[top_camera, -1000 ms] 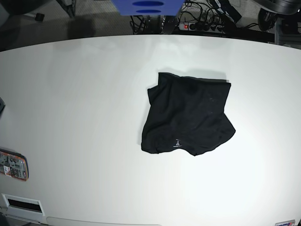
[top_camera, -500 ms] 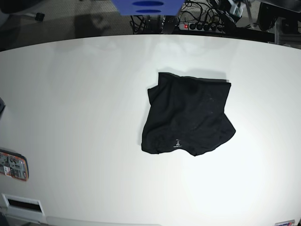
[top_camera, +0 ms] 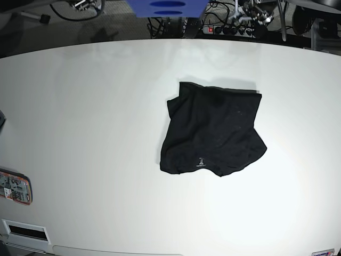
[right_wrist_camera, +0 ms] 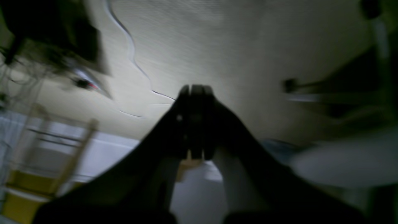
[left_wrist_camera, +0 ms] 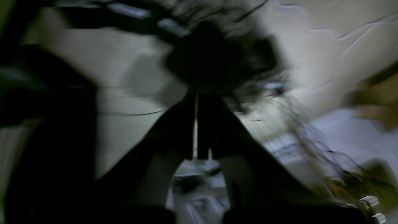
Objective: Fold the T-shirt properly
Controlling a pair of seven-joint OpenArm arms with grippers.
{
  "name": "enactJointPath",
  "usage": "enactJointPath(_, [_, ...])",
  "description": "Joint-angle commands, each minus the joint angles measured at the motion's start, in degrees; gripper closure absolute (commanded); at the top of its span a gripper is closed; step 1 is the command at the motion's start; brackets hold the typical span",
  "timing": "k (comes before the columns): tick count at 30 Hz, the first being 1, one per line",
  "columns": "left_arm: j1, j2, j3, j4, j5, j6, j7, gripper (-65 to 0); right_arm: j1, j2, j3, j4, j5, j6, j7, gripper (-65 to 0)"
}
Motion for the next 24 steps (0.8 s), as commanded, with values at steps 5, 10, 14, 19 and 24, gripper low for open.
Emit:
enactJointPath(5, [0.68,0.46,-0.06,-0.58,4.62,-1.38,3.83,0.0,-2.08,0.23,6.15,-1.09,4.81,1.06,-4.98,0.0])
enactJointPath(10, [0.50,0.55,-0.06,-0.58,5.76,-1.38,3.65,0.0,-2.08,-2.84,7.02,0.23,5.96,1.06,0.21,0.0])
enactJointPath(14, [0.41,1.70,-0.06,-0.67,5.67,-1.38,0.57,0.0,-1.99,-6.45,7.29,4.27,6.13,1.06,15.94,0.0])
enactJointPath(19, [0.41,1.87,-0.14,-0.75,5.59,-1.38,-1.01,0.0,2.49,-10.84,7.02,4.09,6.05,1.06,15.50,0.0])
enactJointPath(24, [0.32,2.22,-0.14,-0.67,5.41,-1.38,-1.54,0.0,6.80,-11.11,6.94,4.09,5.87,1.06,13.83,0.0])
